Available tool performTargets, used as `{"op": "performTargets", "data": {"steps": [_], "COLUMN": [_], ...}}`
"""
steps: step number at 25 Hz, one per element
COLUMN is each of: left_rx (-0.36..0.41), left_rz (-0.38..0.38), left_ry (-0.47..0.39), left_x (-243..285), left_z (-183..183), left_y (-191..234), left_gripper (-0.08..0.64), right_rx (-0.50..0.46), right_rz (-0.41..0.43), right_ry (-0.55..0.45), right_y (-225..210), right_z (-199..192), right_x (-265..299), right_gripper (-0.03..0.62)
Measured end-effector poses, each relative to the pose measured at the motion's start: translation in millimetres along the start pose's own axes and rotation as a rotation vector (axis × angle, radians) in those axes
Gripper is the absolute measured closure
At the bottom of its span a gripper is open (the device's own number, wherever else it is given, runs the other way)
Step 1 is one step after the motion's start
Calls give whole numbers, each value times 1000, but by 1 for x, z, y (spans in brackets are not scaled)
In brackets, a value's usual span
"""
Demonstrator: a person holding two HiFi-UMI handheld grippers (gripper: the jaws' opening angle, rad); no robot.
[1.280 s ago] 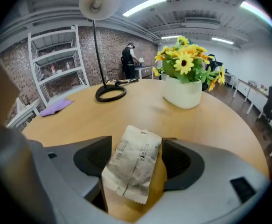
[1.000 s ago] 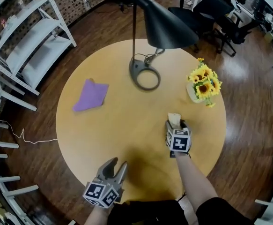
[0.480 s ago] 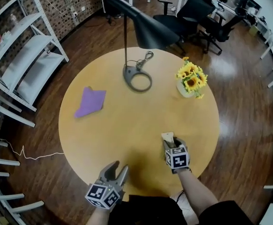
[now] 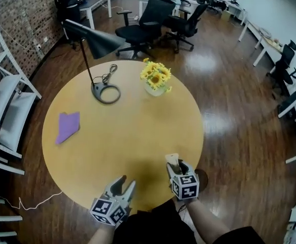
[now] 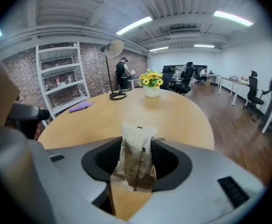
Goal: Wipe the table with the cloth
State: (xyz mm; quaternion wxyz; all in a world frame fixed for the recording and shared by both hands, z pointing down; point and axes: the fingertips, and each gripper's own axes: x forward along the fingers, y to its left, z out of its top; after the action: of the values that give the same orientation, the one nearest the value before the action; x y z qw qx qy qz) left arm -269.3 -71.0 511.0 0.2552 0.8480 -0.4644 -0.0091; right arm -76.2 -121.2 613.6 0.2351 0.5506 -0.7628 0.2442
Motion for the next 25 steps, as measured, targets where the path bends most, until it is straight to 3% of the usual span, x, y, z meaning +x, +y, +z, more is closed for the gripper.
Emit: {"op": "performTargets", "data": {"steps": [7, 15, 20, 25], "left_rx": [109, 117, 126, 136], "left_rz": [-210, -389, -456, -485], "left_ry": [121, 254, 325, 391], "left_x": [60, 140, 176, 200], "left_z": [-39, -96, -123, -158], "left_y": [-99, -212, -267, -296], "left_gripper": [379, 380, 380, 380], "right_rx": [166, 323, 380, 420], "right_rz": [-161, -324, -356, -334], "right_ry": [-79, 15, 68, 158], "right_y": [-99, -217, -260, -277], "right_z": [-37, -129, -164, -207], "right_x": [-73, -133, -152, -147], "right_gripper": [394, 393, 393, 393]}}
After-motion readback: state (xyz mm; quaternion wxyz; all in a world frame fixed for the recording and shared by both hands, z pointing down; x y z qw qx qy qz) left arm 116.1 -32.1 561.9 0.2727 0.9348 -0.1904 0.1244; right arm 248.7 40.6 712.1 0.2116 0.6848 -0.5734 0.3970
